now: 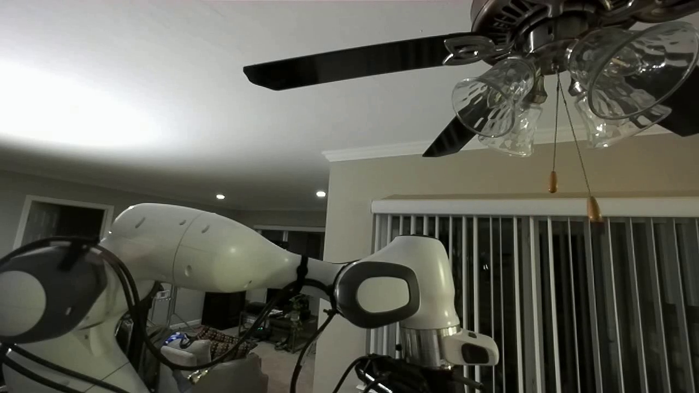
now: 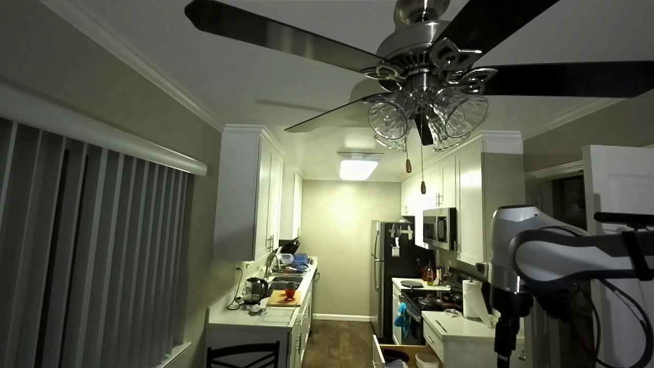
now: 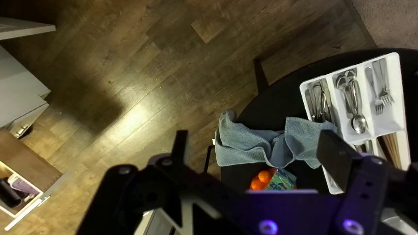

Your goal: Pull down the switch to turn on the light

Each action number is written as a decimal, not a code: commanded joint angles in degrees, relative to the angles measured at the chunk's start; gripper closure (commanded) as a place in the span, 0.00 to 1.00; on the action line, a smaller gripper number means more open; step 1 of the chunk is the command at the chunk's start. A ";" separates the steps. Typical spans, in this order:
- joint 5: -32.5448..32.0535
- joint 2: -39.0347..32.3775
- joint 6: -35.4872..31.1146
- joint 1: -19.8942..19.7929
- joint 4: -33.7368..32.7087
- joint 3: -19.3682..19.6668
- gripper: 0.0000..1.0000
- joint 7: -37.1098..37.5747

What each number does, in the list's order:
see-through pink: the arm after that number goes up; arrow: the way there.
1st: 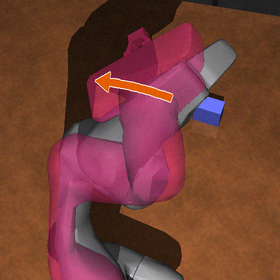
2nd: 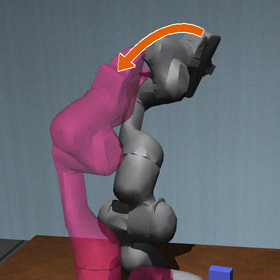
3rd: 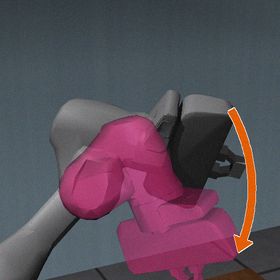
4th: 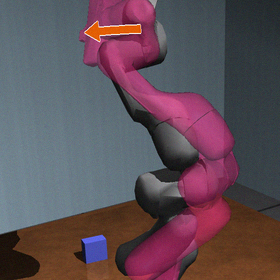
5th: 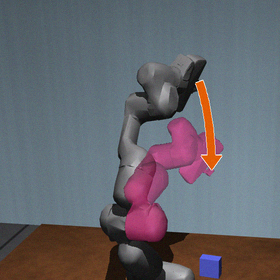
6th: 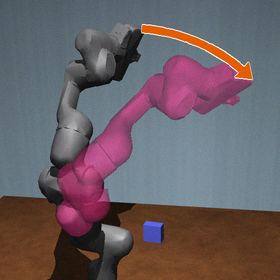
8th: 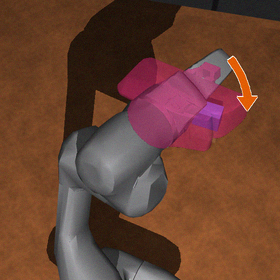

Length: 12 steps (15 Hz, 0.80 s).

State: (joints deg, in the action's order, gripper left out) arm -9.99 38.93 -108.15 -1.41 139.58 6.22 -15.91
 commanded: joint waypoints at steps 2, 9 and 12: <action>0.97 5.24 -5.76 2.88 2.58 -1.26 0.00 -0.74; 6.61 10.02 -23.08 4.90 4.54 -3.51 0.00 8.23; 8.25 8.64 -34.38 4.81 4.36 -5.36 0.00 11.80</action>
State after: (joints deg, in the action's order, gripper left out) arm -3.64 48.25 -133.62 3.34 143.21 2.53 -7.64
